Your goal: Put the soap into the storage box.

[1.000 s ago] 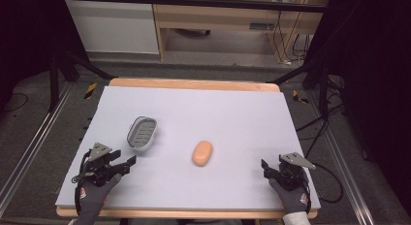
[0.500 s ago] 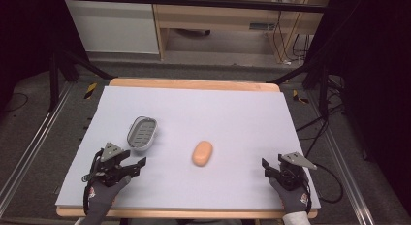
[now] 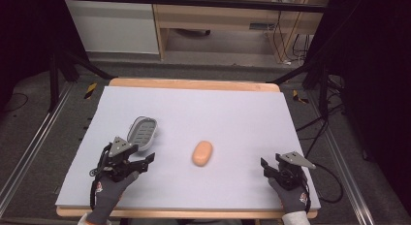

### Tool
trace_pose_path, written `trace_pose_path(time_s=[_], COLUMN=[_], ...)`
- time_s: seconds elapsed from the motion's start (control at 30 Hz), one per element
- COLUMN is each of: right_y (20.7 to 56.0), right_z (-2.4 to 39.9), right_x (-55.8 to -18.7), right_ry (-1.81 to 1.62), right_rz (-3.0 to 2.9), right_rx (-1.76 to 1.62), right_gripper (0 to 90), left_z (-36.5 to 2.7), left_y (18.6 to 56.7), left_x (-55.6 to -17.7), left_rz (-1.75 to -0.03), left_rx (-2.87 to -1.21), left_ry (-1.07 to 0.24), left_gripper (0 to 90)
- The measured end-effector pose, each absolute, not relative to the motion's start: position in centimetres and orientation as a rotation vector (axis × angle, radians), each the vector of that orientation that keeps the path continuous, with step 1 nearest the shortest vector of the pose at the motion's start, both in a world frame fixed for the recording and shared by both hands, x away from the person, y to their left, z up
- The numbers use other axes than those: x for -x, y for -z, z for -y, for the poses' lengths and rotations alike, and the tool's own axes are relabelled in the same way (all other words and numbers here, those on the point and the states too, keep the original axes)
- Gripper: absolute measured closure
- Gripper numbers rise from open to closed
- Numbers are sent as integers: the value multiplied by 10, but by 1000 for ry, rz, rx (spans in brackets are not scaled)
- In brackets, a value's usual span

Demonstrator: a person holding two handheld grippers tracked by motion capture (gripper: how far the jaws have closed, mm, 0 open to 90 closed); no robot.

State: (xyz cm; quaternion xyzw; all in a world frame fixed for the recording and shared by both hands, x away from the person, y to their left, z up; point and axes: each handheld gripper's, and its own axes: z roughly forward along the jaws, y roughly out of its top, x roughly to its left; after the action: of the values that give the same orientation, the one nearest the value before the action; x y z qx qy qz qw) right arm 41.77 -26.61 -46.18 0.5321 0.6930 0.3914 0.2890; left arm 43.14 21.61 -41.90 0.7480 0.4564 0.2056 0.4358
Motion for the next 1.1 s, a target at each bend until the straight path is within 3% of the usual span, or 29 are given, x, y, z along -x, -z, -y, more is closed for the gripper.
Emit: trace_pose_path(time_s=[0.43, 1.1], right_y=[461, 462], right_z=[266, 264], right_x=[-417, -419], right_ry=[-1043, -1040], right_rz=[-1854, -1863], right_rx=[-1411, -1408], right_gripper=[427, 413], left_z=[-187, -142], left_y=[407, 403], left_x=[-444, -460], left_rz=[-1091, -1037], left_rx=[-1878, -1925], left_ry=[-493, -487], left_gripper=[277, 263])
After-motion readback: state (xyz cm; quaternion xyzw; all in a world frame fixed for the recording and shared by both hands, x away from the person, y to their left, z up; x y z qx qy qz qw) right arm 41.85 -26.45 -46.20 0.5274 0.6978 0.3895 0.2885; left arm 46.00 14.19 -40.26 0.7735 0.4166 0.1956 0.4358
